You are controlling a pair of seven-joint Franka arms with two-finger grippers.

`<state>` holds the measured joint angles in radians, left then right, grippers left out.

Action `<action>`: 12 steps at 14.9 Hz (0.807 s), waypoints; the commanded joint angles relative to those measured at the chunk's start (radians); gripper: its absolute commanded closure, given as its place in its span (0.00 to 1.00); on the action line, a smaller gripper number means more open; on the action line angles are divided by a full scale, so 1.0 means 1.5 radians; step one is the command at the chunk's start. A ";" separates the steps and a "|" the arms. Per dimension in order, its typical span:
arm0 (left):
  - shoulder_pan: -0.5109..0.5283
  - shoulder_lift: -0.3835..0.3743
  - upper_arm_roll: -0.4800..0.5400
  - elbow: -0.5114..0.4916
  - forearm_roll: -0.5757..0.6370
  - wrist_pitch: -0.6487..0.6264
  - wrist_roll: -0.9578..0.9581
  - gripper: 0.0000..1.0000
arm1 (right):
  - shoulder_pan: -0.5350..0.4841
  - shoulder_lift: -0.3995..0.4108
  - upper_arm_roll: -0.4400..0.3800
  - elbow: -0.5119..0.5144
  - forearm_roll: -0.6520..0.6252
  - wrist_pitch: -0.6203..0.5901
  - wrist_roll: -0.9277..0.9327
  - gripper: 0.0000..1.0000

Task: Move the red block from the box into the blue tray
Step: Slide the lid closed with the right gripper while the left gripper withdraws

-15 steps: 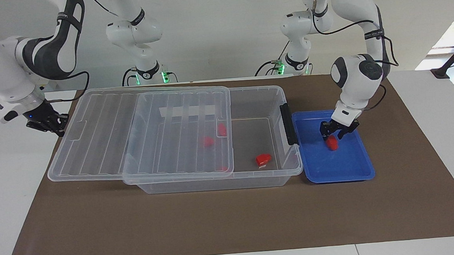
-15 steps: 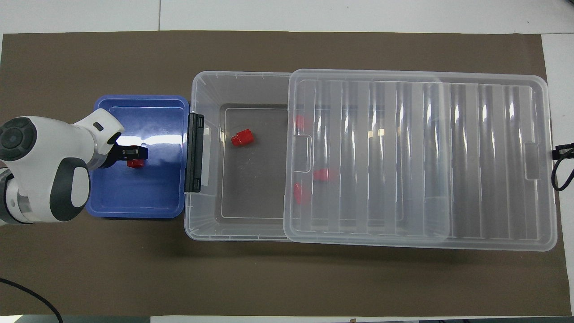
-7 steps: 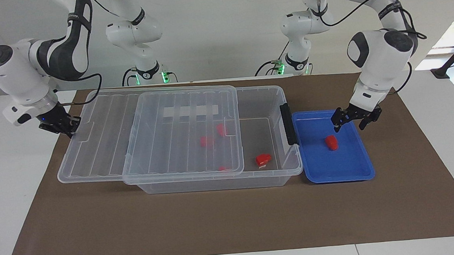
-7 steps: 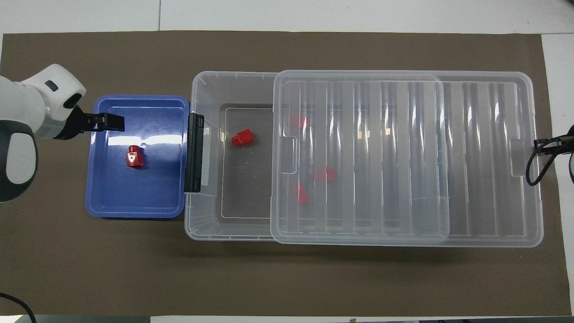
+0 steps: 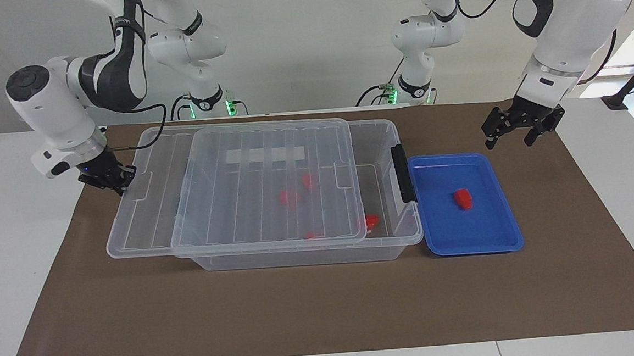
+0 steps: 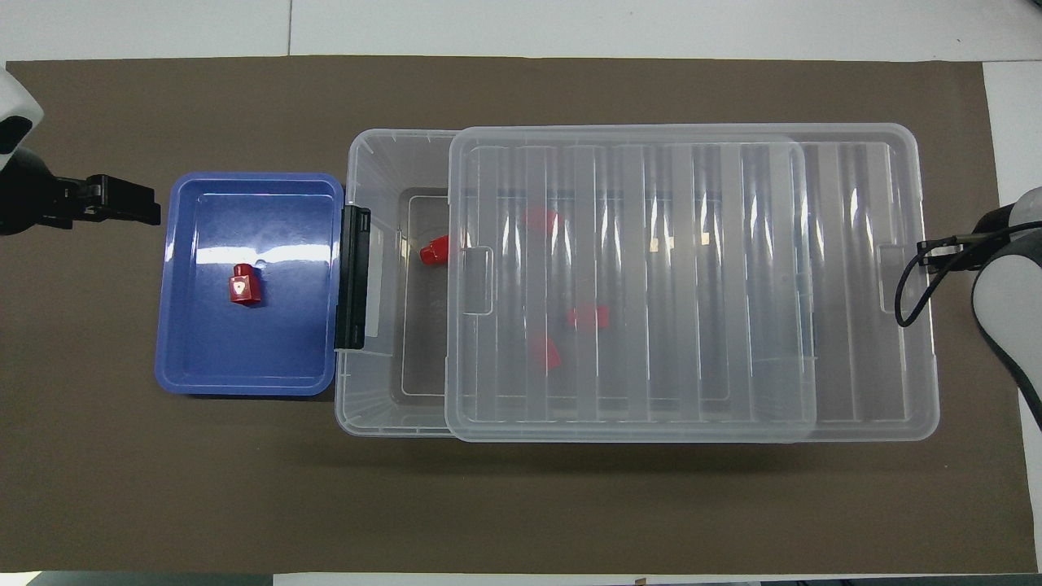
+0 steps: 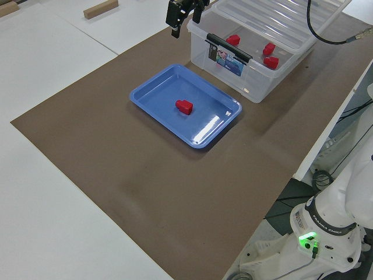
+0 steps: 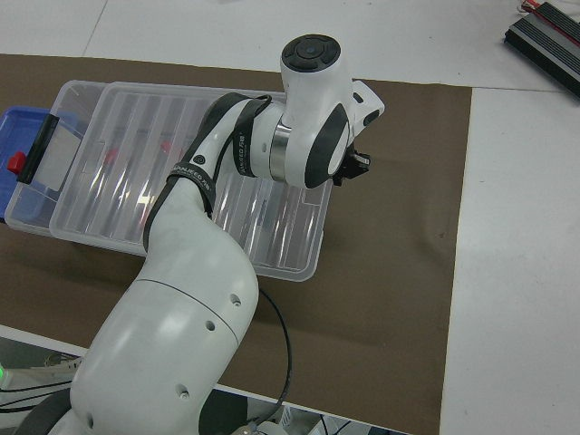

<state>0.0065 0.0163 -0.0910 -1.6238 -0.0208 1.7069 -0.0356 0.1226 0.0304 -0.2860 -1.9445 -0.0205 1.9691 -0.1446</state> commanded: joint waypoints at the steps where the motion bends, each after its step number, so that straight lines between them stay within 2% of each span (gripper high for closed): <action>1: 0.003 -0.029 -0.002 0.015 -0.003 -0.059 -0.004 0.00 | -0.004 -0.019 0.027 -0.021 0.005 0.011 0.042 1.00; 4: -0.001 -0.062 -0.004 -0.016 -0.005 -0.076 -0.029 0.00 | 0.014 -0.016 0.039 -0.023 0.007 0.013 0.085 1.00; 12: -0.003 -0.063 -0.004 -0.017 -0.004 -0.081 -0.030 0.00 | 0.037 -0.011 0.069 -0.037 0.010 0.032 0.163 1.00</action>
<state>0.0052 -0.0575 -0.0990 -1.6288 -0.0215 1.5970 -0.0684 0.1818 0.0283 -0.2058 -1.9647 -0.0196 1.9774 0.0598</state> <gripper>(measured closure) 0.000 0.991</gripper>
